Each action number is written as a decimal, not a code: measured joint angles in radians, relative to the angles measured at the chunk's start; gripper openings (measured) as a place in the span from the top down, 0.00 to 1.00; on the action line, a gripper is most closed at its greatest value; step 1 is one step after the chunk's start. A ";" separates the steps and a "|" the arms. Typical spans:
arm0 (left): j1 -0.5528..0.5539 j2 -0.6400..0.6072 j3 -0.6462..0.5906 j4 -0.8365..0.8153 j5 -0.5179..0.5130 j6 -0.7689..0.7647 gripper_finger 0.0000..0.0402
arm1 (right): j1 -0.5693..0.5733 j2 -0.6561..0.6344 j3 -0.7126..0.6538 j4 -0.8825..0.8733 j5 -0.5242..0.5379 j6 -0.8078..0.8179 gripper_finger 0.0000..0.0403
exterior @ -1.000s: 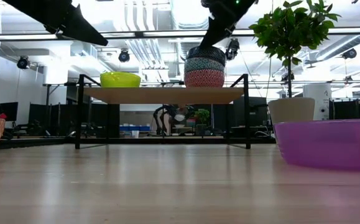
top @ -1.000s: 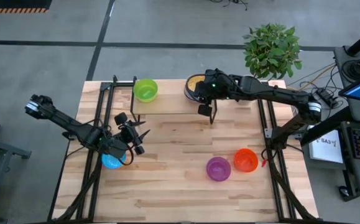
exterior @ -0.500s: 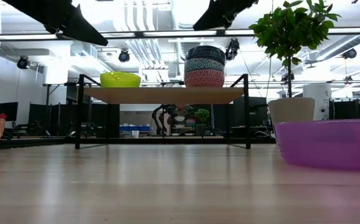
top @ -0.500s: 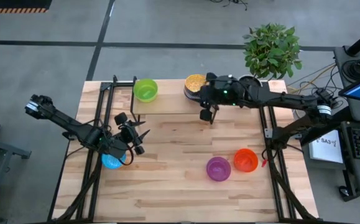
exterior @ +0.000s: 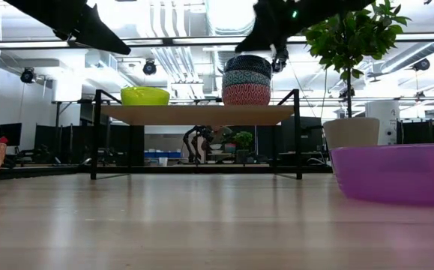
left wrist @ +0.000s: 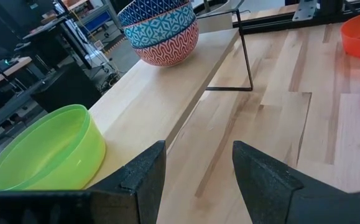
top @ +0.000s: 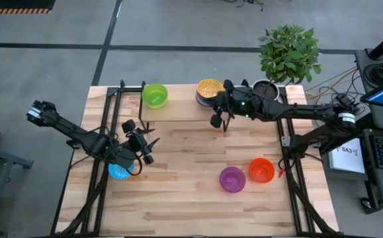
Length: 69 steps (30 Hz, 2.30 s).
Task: Place and stack bowls onto a shelf
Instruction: Stack the violet bowl on the top of the green bowl on the shelf
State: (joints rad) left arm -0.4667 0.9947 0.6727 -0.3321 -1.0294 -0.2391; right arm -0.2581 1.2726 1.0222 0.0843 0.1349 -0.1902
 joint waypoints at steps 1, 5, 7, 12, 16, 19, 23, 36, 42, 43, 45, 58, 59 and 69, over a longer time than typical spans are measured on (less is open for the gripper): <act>0.000 0.000 0.000 0.001 0.000 -0.003 0.58 | 0.010 -0.017 0.000 0.003 0.000 0.000 0.98; 0.000 0.000 0.000 0.008 0.000 -0.042 0.58 | 0.071 -0.092 -0.014 -0.024 -0.003 0.000 0.98; 0.000 0.000 0.000 0.011 0.010 -0.075 0.58 | 0.111 -0.134 -0.024 -0.067 -0.003 0.013 0.98; 0.000 0.010 0.000 0.055 0.075 -0.200 0.58 | 0.230 -0.223 -0.073 -0.160 -0.003 0.065 0.98; -0.002 0.054 0.000 0.092 0.165 -0.284 0.58 | 0.338 -0.270 -0.167 -0.167 -0.004 0.097 0.98; -0.002 0.107 0.000 0.107 0.276 -0.382 0.58 | 0.406 -0.296 -0.242 -0.152 -0.005 0.137 0.98; -0.002 0.179 0.000 0.110 0.435 -0.545 0.58 | 0.470 -0.295 -0.332 -0.136 -0.003 0.204 0.98; -0.001 0.413 0.270 -0.304 0.647 -0.832 0.58 | 0.513 -0.275 -0.468 0.145 -0.002 0.236 0.98; -0.001 0.584 0.457 -0.446 0.594 -0.586 0.58 | 0.518 -0.275 -0.462 0.088 -0.003 0.302 0.98; -0.001 0.609 0.478 -0.446 0.591 -0.543 0.58 | 0.518 -0.275 -0.462 0.054 -0.004 0.316 0.98; 0.000 0.654 0.517 -0.447 0.587 -0.479 0.58 | 0.518 -0.275 -0.462 -0.018 -0.003 0.361 0.98; 0.001 0.743 0.583 -0.459 0.541 -0.422 0.58 | 0.518 -0.196 -0.462 -0.307 0.058 0.560 0.74; 0.001 0.743 0.581 -0.462 0.541 -0.422 0.58 | 0.518 -0.179 -0.462 -0.319 0.057 0.574 0.71; 0.009 0.740 0.594 -0.465 0.491 -0.387 0.58 | 0.518 -0.029 -0.449 -0.341 -0.012 0.608 0.56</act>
State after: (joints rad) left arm -0.4576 1.7344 1.2663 -0.7967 -0.5388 -0.6262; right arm 0.2596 1.2436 0.5727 -0.2568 0.1226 0.4180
